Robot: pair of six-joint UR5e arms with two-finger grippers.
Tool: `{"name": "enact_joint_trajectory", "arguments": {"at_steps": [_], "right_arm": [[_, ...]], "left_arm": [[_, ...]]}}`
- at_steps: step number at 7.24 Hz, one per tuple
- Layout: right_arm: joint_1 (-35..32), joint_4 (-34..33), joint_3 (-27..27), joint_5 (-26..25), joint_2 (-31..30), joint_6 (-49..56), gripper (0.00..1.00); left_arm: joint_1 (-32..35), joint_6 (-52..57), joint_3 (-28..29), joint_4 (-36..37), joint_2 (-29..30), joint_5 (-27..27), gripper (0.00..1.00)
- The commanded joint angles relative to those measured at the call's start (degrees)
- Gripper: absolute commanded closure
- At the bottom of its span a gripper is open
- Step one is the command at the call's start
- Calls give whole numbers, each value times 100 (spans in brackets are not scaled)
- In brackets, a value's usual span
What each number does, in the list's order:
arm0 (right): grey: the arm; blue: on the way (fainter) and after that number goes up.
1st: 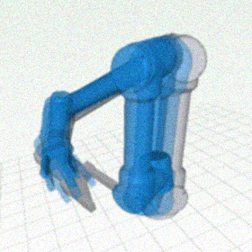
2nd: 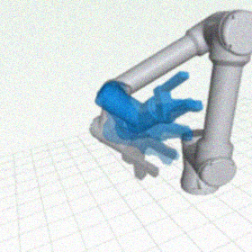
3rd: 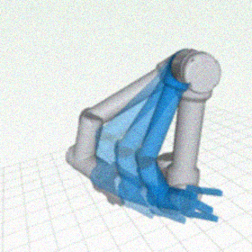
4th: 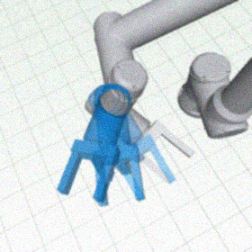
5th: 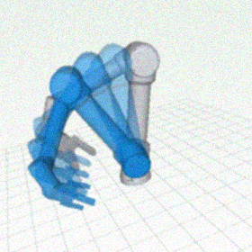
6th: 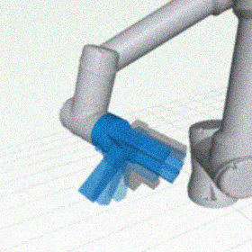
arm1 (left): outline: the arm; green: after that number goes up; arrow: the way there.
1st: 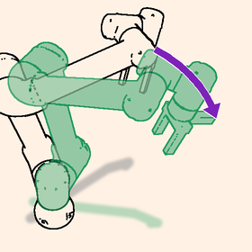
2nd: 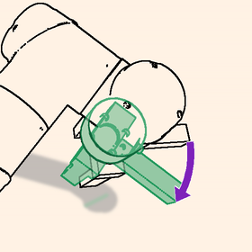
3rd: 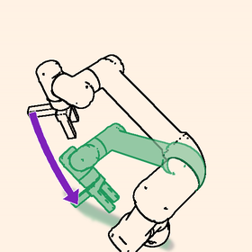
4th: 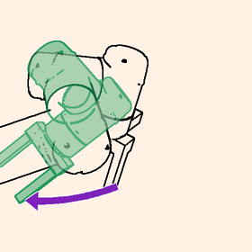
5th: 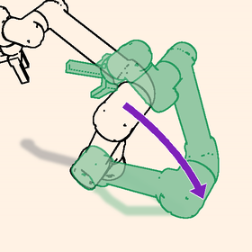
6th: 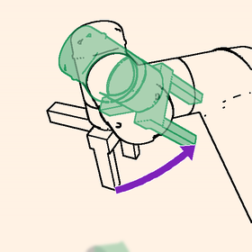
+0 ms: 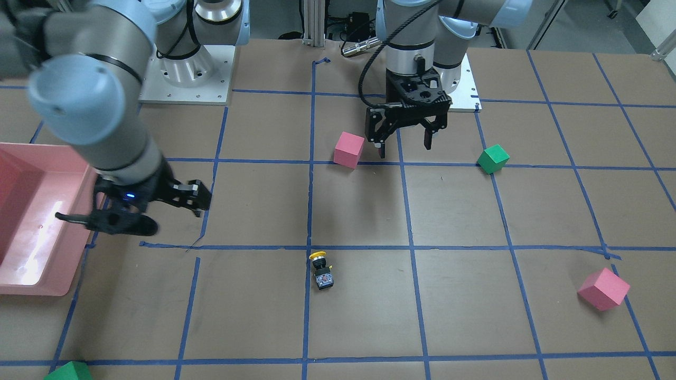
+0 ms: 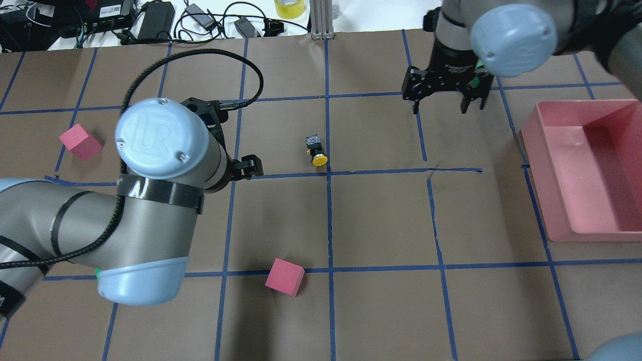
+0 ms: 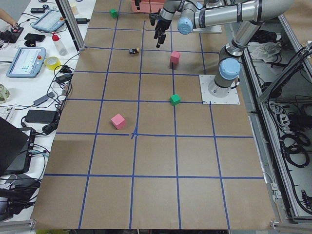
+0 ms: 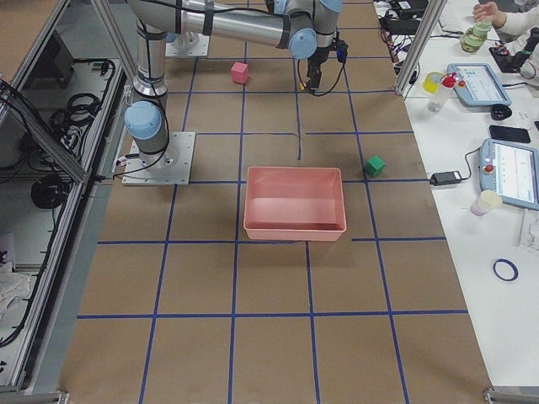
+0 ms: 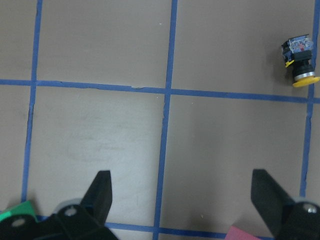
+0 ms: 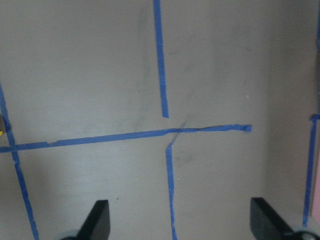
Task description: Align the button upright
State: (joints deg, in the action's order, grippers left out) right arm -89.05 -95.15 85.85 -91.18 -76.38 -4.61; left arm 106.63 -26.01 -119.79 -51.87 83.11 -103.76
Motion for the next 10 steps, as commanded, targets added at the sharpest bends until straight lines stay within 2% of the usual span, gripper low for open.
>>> {"name": "enact_joint_trajectory", "arguments": {"at_steps": [1, 2, 3, 4, 5, 6, 7, 8, 9, 10], "right_arm": [[475, 242, 11, -5, -569, 1453, 0], [450, 608, 19, 21, -762, 1472, 0], [450, 690, 11, 30, -921, 1481, 0], [406, 665, -50, 91, -922, 1472, 0], [388, 638, -95, 152, -870, 1498, 0], [318, 656, -95, 536, -869, 1463, 0], [205, 647, -95, 505, -930, 1393, 0], [186, 647, 9, 235, -922, 1323, 0], [142, 664, -7, 32, -948, 1296, 0], [142, 673, 2, 91, -940, 1296, 0]], "left_arm": [[516, -1112, -123, 220, 380, -127, 0], [525, -1186, -115, 212, 460, -135, 0], [526, -1405, -123, 221, 565, 56, 4], [526, -1398, -115, 247, 749, 693, 21], [526, -1215, -115, 708, 994, 778, 21], [526, -613, -115, 1331, 1240, 770, 19], [534, -459, -123, 1877, 1495, 761, 14], [569, -458, -202, 2752, 1811, 657, 14], [630, -501, -237, 3361, 2136, 360, 8], [883, -823, -194, 3681, 2426, -78, 7]]}}
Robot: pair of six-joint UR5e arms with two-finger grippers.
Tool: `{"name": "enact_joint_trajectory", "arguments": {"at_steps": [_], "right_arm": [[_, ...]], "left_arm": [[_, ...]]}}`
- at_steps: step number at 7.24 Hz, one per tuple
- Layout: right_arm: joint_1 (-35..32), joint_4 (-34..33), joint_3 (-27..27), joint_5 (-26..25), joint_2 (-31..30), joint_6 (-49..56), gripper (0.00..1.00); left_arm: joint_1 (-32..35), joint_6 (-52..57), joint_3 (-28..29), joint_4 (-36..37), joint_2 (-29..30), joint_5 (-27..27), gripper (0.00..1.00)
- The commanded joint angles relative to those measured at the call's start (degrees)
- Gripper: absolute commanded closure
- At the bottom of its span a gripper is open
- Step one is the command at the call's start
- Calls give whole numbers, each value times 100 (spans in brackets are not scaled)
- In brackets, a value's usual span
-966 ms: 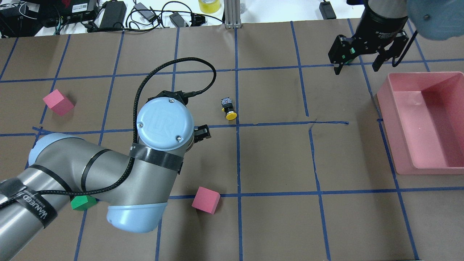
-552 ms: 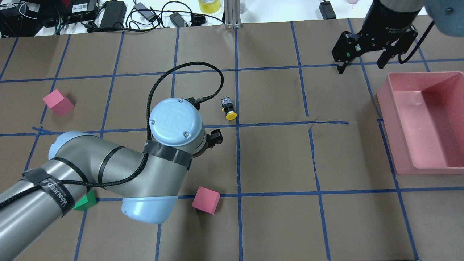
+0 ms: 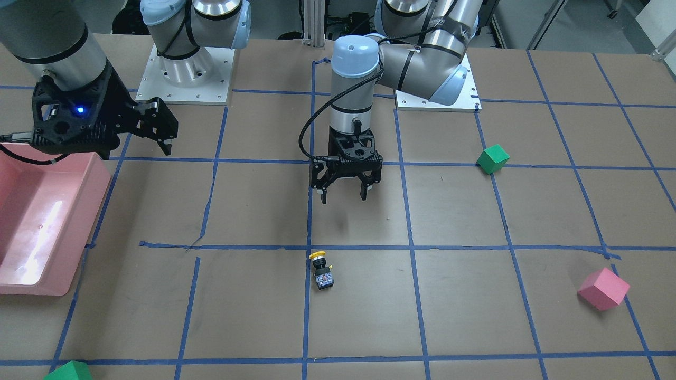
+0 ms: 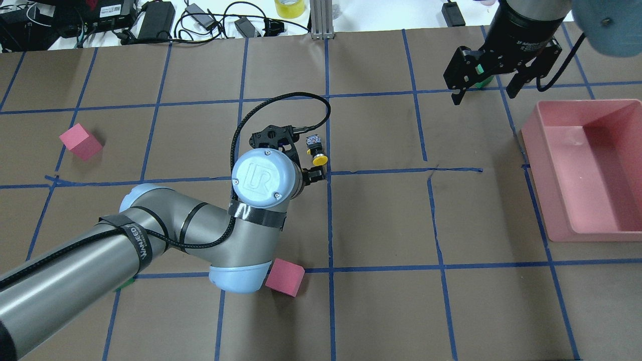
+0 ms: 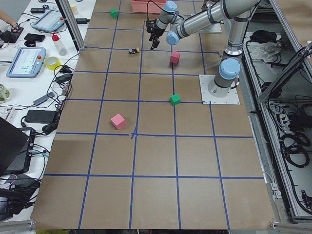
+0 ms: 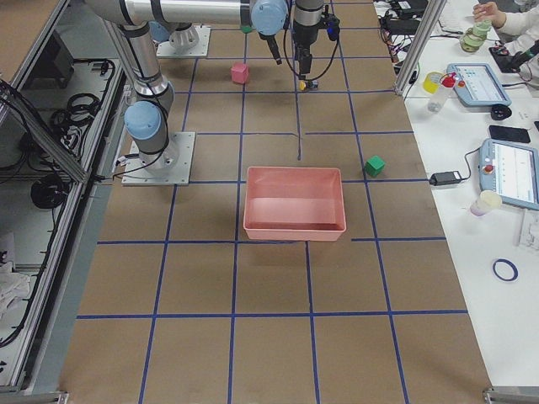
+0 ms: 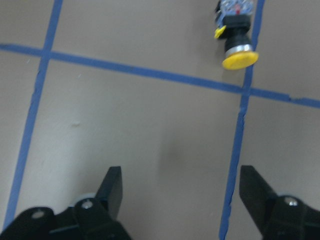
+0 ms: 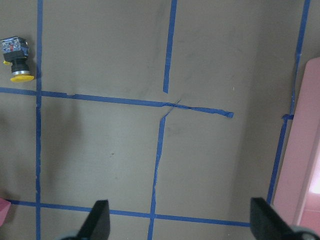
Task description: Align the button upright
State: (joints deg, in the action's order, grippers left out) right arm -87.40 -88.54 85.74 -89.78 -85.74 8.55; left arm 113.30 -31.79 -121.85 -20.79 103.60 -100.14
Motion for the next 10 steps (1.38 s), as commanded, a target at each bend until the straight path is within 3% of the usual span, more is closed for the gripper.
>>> {"name": "enact_joint_trajectory", "arguments": {"at_steps": [1, 2, 5, 7, 8, 10], "right_arm": [[-23, 3, 22, -14, 13, -3, 0], [-31, -5, 22, -13, 57, 15, 0], [-23, -23, 30, -13, 75, 76, 0], [-23, -32, 92, -13, 84, 76, 0], [-14, -49, 144, -13, 84, 85, 0], [-14, -58, 154, -22, 84, 85, 0]], "left_arm": [[358, -771, 90, 802, 668, -689, 7], [456, -924, 326, 900, 897, -726, 7], [869, -1655, 1013, 945, 1759, -1488, 10], [870, -537, 970, 2116, 2154, -1631, 10], [870, -530, 1022, 2288, 2374, -1736, 10], [870, -207, 997, 2761, 2507, -1781, 22]]}}
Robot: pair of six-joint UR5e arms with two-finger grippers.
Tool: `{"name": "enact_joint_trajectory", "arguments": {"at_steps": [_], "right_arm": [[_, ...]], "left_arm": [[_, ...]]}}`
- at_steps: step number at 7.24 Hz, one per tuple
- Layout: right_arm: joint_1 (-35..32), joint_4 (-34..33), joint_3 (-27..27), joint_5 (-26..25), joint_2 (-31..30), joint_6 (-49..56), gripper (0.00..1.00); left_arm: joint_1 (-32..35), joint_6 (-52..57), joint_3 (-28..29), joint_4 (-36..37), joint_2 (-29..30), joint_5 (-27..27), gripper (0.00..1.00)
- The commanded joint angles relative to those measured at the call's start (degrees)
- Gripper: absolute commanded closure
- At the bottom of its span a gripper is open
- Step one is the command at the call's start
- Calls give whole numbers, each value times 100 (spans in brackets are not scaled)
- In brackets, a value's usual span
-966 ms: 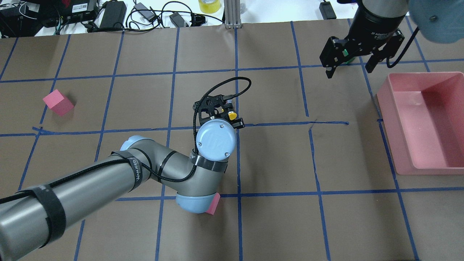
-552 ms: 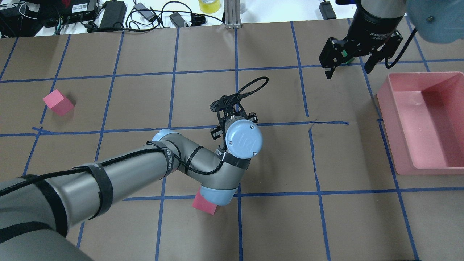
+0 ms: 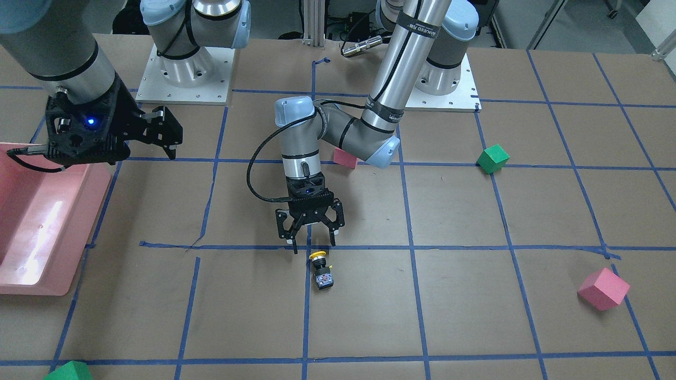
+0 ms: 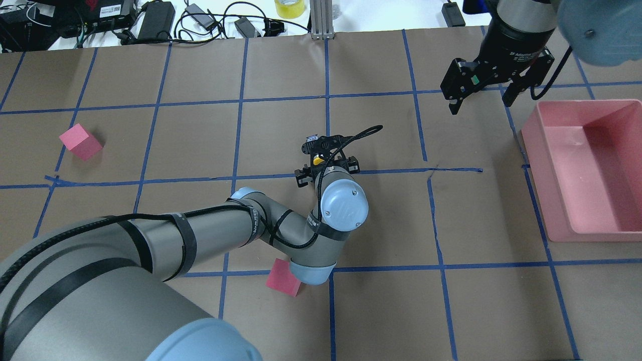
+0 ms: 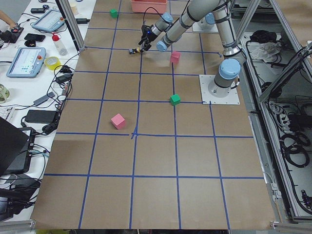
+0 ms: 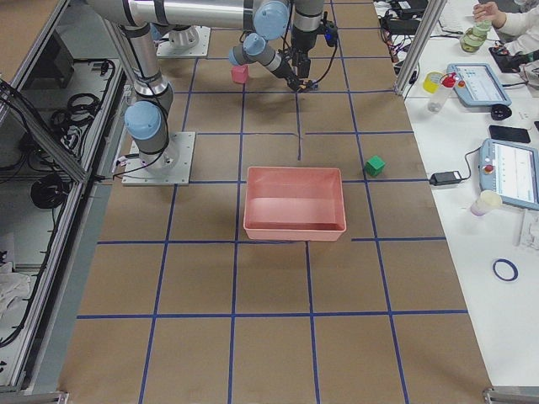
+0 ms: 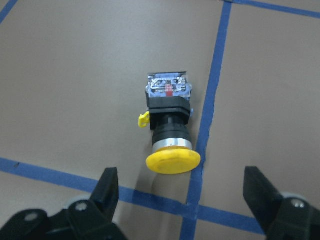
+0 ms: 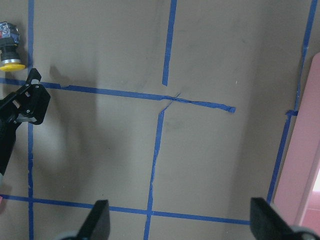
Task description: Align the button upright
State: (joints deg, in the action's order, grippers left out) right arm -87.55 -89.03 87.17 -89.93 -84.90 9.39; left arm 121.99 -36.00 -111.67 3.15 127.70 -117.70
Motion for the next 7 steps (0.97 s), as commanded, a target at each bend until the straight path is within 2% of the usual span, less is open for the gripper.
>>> {"name": "enact_joint_trajectory", "arguments": {"at_steps": [1, 4, 5, 7], "right_arm": [[1, -9, 19, -16, 0, 1, 0], [10, 0, 19, -77, 0, 1, 0], [28, 17, 19, -121, 0, -7, 0], [28, 17, 19, -130, 0, -8, 0]], "left_arm": [[0, 198, -12, 484, 97, -25, 22], [-8, 163, 58, 441, 255, -86, 26], [-17, 120, 49, 398, 255, -391, 28], [-17, -170, 23, 397, 264, -544, 41]]}}
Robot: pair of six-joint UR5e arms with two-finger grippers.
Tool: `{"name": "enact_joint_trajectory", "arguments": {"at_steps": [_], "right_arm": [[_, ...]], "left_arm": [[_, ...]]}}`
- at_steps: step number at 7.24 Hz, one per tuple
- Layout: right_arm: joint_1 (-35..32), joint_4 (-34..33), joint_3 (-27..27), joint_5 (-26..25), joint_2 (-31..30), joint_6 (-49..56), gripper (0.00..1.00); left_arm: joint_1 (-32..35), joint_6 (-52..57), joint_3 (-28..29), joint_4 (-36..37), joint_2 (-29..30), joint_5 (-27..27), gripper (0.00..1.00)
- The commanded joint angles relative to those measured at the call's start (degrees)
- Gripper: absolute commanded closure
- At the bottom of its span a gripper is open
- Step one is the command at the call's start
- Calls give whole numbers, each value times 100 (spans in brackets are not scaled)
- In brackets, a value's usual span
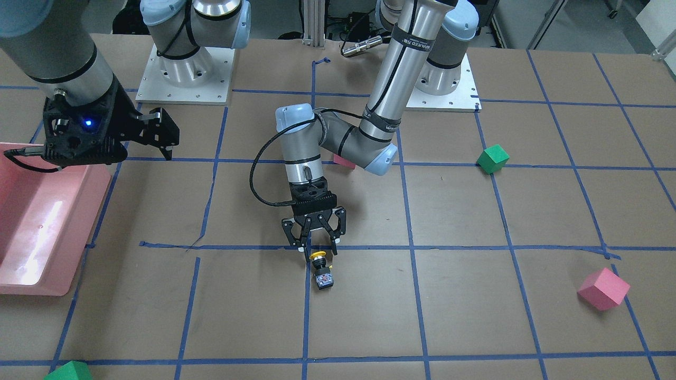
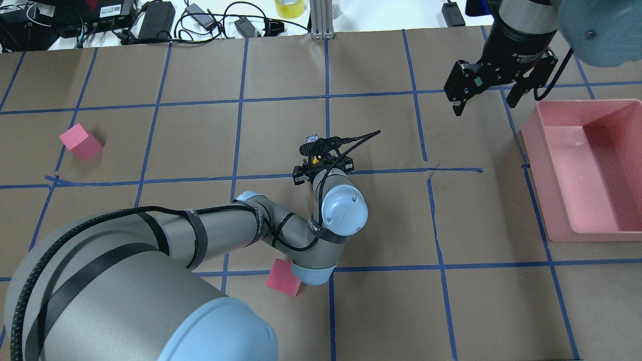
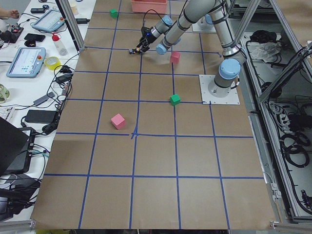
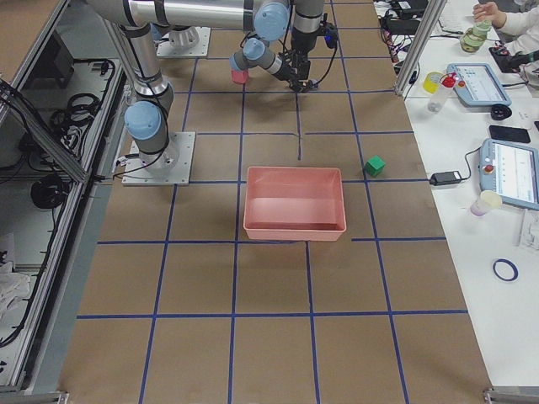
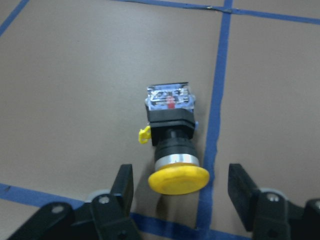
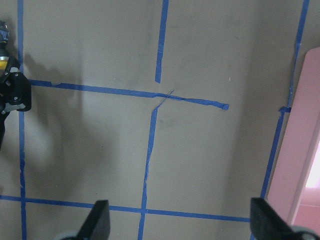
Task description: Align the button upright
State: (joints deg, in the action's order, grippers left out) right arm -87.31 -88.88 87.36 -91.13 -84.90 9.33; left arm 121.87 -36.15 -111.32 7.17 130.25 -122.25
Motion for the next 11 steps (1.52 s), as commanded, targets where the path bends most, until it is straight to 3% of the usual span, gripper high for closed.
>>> {"name": "enact_joint_trajectory", "arguments": {"at_steps": [1, 4, 6, 7, 11], "right_arm": [[12, 2, 9, -10, 0, -1, 0], [21, -15, 220, -11, 0, -18, 0], [21, -6, 220, -11, 0, -27, 0], [21, -6, 220, -10, 0, -19, 0], [21, 2, 255, -2, 0, -27, 0]], "left_arm": [[-5, -260, 5, -6, 18, -71, 45], [-5, -279, -4, -23, 18, -10, 50], [-57, -113, 66, -189, -138, -9, 66], [-162, 106, 223, -399, -270, 8, 70], [-786, -74, 646, -3213, -1253, 1717, 68]]}}
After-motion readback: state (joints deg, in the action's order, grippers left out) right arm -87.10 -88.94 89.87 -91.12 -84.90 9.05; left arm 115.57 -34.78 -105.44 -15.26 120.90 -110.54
